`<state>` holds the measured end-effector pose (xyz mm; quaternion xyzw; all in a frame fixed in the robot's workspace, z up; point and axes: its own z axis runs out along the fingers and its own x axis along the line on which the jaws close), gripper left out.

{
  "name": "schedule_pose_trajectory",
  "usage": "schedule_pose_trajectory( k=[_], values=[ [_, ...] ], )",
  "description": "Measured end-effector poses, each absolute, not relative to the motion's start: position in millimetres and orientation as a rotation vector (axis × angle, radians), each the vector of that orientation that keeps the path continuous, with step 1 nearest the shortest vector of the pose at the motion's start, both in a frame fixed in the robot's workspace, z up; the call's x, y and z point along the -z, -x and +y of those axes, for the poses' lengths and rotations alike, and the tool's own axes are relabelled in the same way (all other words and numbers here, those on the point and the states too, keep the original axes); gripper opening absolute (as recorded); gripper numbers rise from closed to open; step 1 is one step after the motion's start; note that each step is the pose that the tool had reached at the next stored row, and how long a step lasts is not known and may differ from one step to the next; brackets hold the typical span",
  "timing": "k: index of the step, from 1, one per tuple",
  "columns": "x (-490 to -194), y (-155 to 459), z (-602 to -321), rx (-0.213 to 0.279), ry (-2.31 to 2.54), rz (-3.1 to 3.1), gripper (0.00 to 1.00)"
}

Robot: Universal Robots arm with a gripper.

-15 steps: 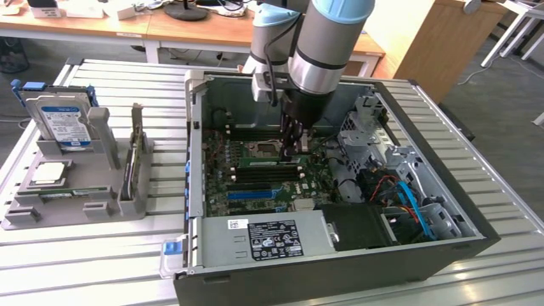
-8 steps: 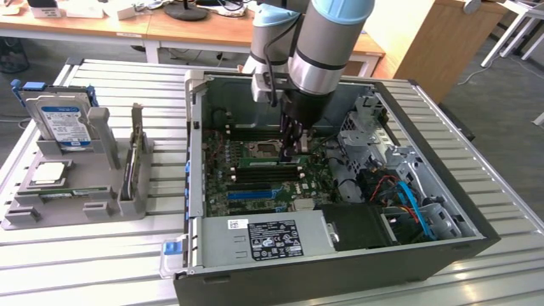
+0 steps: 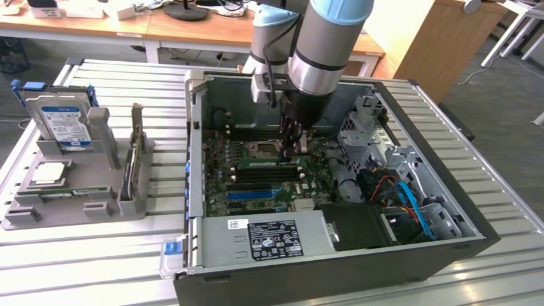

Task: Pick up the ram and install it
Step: 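Insert the ram into the slot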

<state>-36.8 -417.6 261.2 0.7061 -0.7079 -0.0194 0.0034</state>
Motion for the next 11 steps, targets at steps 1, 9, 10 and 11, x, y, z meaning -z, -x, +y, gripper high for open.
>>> schedule_pose_trajectory(
  k=[1,9,10,11],
  values=[
    [-260.6,36.8,-417.6,0.061,-2.213,-2.219,0.12],
    [-257.0,36.9,-417.7,0.06,-2.214,-2.217,0.12],
    [-256.9,36.9,-417.7,0.06,-2.214,-2.217,0.12],
    [-256.7,36.9,-417.6,0.06,-2.214,-2.217,0.12]
  ],
)
